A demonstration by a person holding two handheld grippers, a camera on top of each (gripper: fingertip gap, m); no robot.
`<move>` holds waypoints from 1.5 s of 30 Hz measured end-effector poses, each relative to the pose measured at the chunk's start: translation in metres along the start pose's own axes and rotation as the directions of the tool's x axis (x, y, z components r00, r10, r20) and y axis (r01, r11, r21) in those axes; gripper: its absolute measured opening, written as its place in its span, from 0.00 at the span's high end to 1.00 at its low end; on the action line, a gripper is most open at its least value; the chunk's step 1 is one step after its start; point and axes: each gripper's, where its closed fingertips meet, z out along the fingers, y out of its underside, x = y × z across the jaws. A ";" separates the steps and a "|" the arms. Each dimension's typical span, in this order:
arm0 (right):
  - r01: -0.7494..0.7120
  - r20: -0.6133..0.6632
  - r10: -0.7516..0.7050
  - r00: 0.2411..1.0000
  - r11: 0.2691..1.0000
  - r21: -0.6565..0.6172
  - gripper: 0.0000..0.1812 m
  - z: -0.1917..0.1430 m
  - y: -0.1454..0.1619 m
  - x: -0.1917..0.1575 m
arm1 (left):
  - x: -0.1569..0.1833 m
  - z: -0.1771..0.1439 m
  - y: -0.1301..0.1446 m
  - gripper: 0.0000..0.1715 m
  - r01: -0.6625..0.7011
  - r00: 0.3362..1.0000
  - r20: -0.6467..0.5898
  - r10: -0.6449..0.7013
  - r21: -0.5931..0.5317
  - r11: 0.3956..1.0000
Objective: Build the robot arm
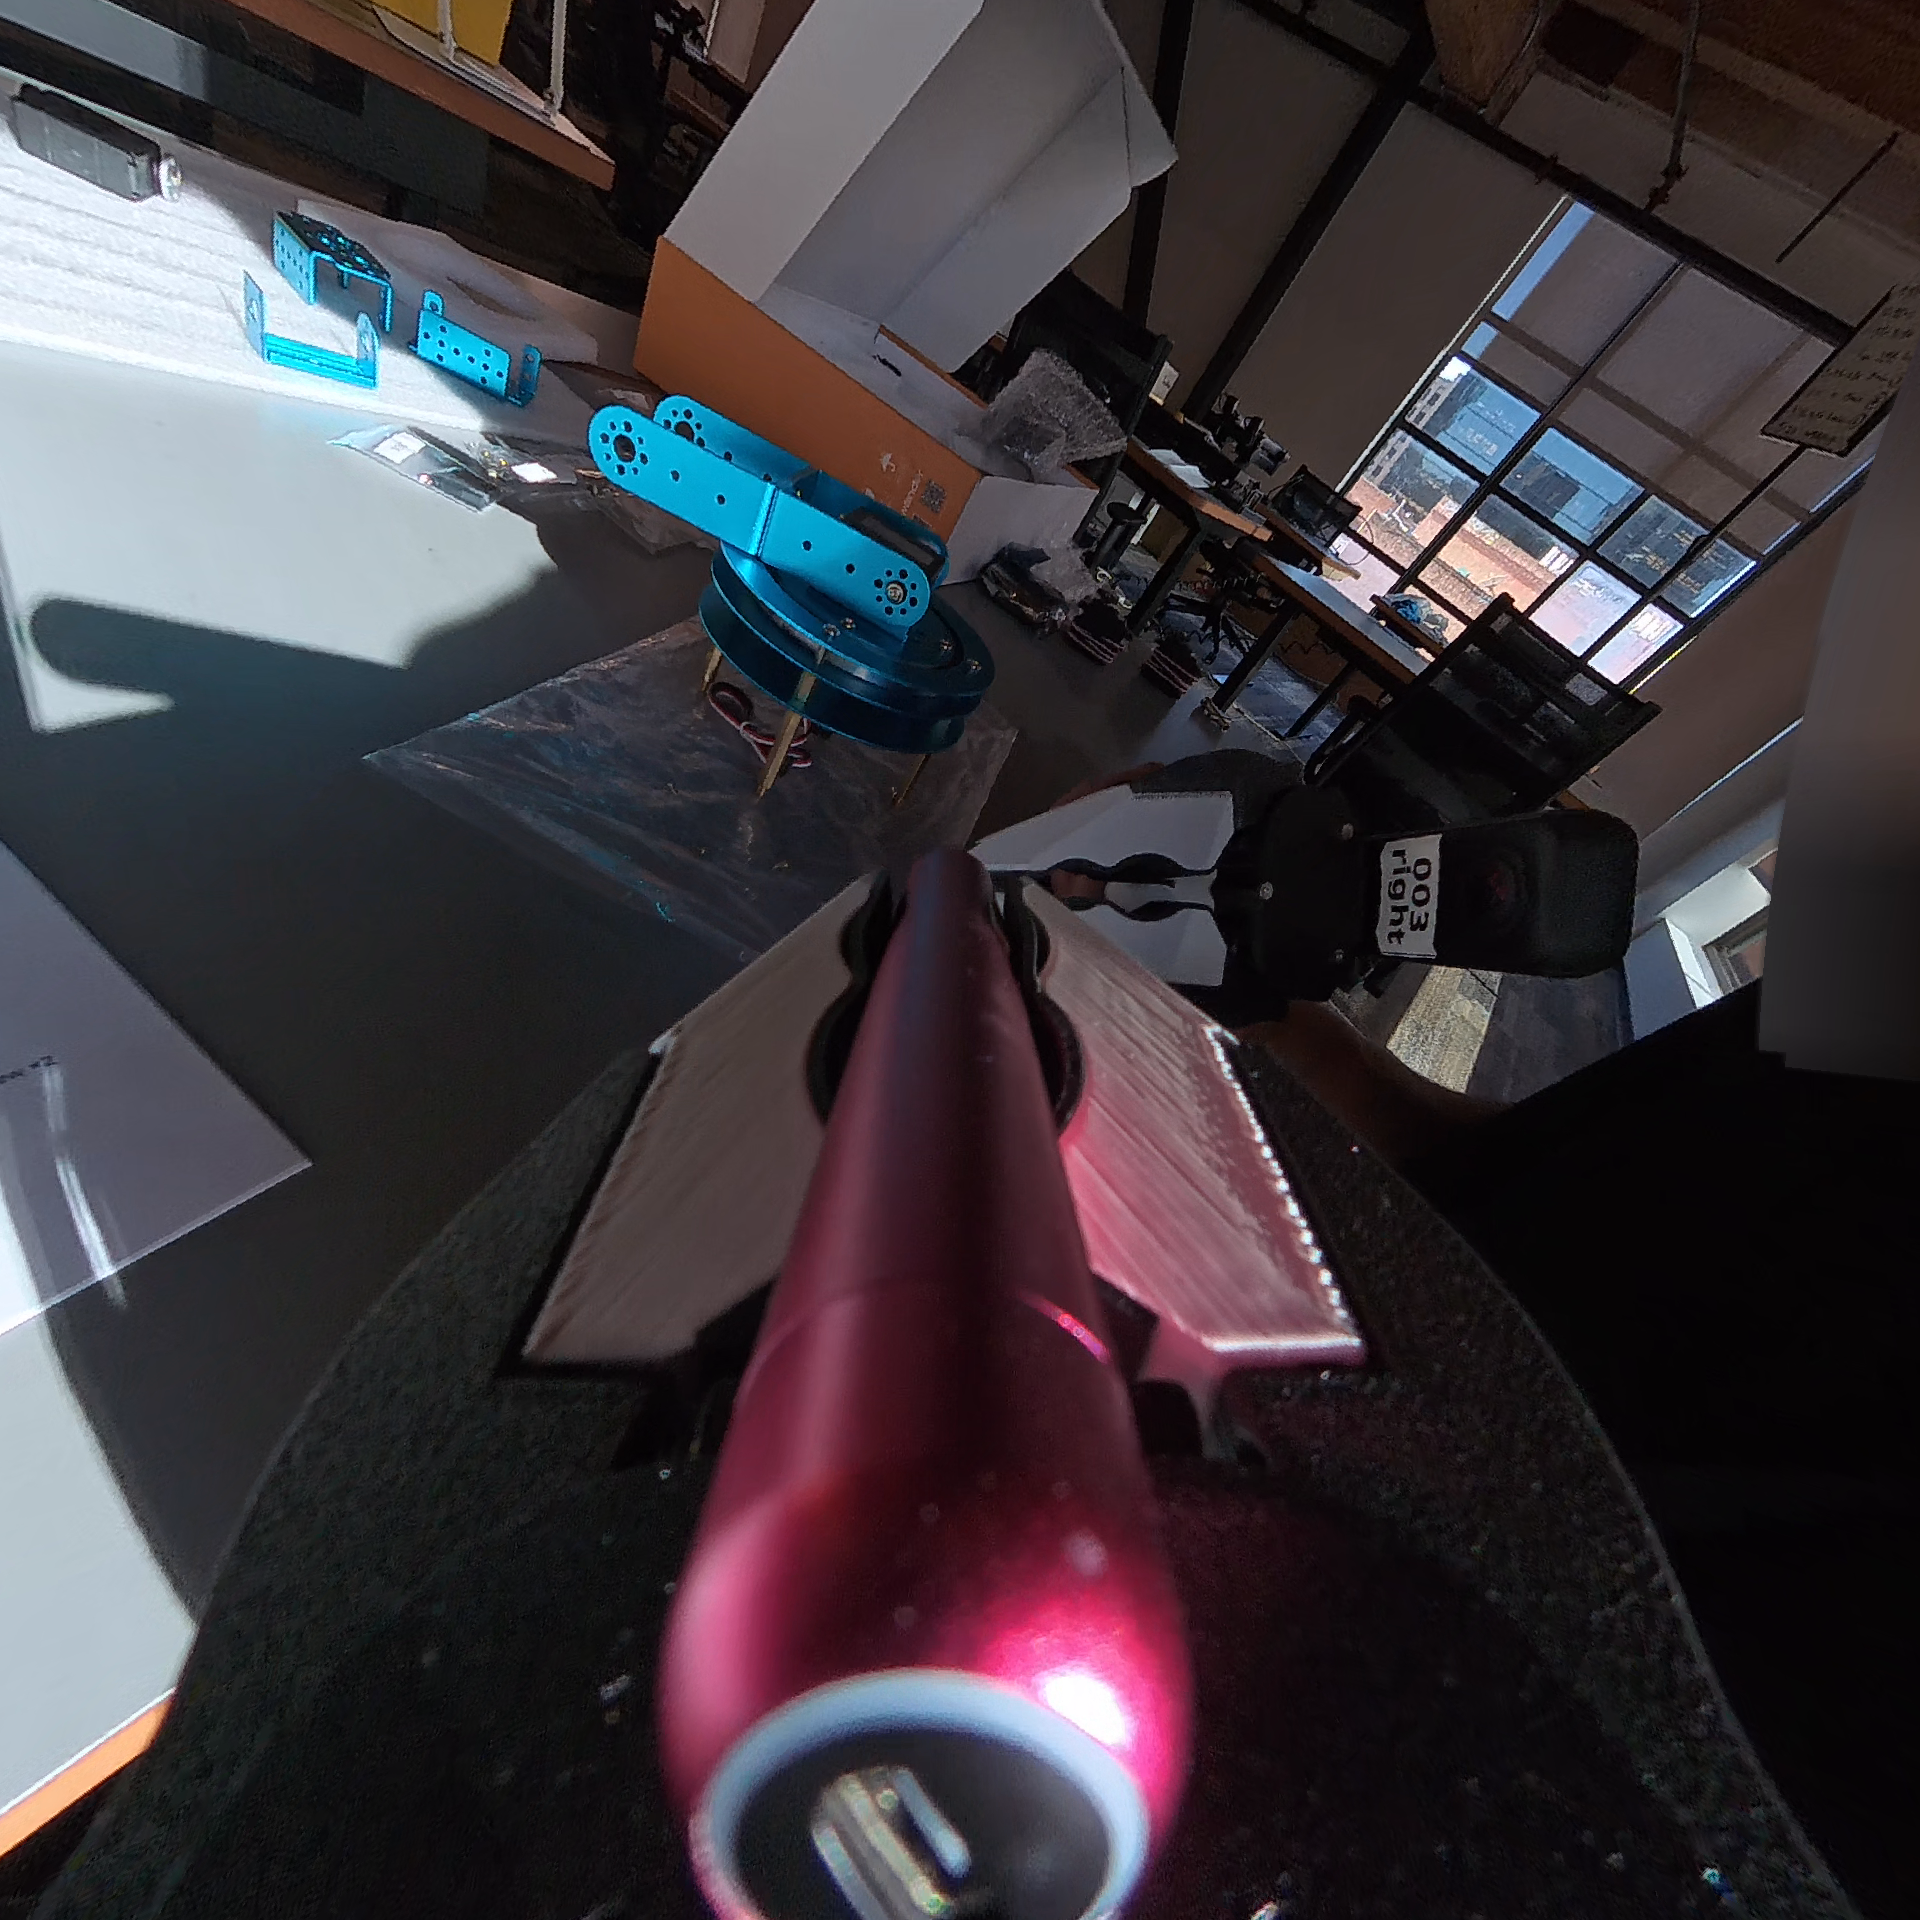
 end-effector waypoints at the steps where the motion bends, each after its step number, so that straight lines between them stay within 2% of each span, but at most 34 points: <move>1: -0.004 0.000 0.004 1.000 1.000 -0.004 1.00 0.000 0.001 0.000 | -0.001 0.000 0.001 0.87 -0.002 1.000 0.002 0.002 -0.002 1.000; 45: 0.016 0.032 -0.015 0.999 0.999 -0.032 1.00 0.003 0.004 -0.009 | -0.005 0.000 0.010 0.87 -0.009 1.000 0.025 0.010 -0.047 0.999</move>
